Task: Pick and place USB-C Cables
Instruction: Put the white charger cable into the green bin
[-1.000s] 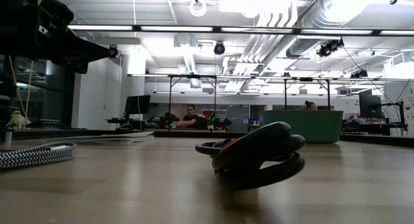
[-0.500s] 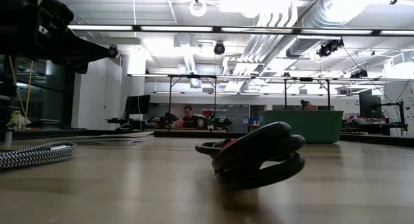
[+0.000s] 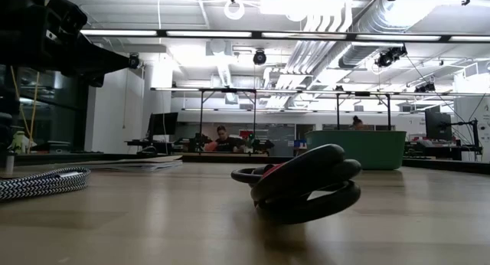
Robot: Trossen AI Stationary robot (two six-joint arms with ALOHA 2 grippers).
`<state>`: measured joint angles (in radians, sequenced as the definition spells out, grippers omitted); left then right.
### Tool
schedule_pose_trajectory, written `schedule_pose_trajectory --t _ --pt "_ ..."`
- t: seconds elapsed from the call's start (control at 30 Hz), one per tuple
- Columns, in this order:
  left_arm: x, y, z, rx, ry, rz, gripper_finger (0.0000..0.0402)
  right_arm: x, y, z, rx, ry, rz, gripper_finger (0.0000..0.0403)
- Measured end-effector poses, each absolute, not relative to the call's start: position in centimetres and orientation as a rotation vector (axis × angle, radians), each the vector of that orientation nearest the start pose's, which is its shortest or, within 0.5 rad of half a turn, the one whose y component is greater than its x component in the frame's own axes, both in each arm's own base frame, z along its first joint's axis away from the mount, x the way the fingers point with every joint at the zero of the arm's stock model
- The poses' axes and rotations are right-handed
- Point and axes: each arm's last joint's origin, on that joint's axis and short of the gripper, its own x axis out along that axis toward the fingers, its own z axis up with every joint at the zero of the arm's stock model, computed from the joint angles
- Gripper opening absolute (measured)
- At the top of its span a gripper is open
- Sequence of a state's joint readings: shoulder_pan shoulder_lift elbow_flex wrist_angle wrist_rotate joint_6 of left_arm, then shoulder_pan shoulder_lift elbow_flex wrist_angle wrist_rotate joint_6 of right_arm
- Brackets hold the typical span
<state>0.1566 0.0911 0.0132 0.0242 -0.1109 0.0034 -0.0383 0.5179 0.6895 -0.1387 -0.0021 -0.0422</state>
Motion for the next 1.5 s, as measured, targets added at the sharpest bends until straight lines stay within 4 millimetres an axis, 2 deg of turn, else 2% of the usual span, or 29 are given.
schedule_pose_trajectory --t 0.2,0.3,0.47,0.63,0.7,0.8,0.93,1.37,1.5 --pt "10.1 1.9 16.3 0.002 0.055 0.267 0.0005 11.8 -0.4 33.9 -0.043 -0.035 -0.036 0.0179" --pt "10.1 1.9 16.3 0.002 0.055 0.267 0.0005 11.8 -0.5 33.9 -0.042 -0.035 -0.039 0.0163" --pt "10.1 1.9 16.3 0.002 0.054 0.267 0.0005 11.8 -0.5 33.9 -0.043 -0.035 -0.039 0.0105" --pt "10.1 1.9 16.3 0.002 0.054 0.268 0.0005 11.8 -0.5 33.8 -0.051 -0.033 -0.039 0.002" --pt "10.1 1.9 16.3 0.002 0.055 0.268 0.0005 11.8 -0.5 33.8 -0.058 -0.025 -0.039 0.0006" --pt "10.1 1.9 16.3 0.002 0.055 0.268 0.0005 11.8 -0.5 33.7 -0.055 -0.014 -0.039 0.0015" --pt "10.1 1.9 16.3 0.002 0.055 0.267 0.0005 11.8 -0.5 33.6 -0.052 -0.007 -0.039 0.0003" --pt "10.1 1.9 16.3 0.002 0.054 0.267 0.0005 11.7 -0.5 33.3 -0.054 0.023 -0.038 0.0" --pt "10.1 1.9 16.3 0.002 0.054 0.267 0.0005 10.3 -0.4 33.0 -0.065 0.051 -0.043 0.0"
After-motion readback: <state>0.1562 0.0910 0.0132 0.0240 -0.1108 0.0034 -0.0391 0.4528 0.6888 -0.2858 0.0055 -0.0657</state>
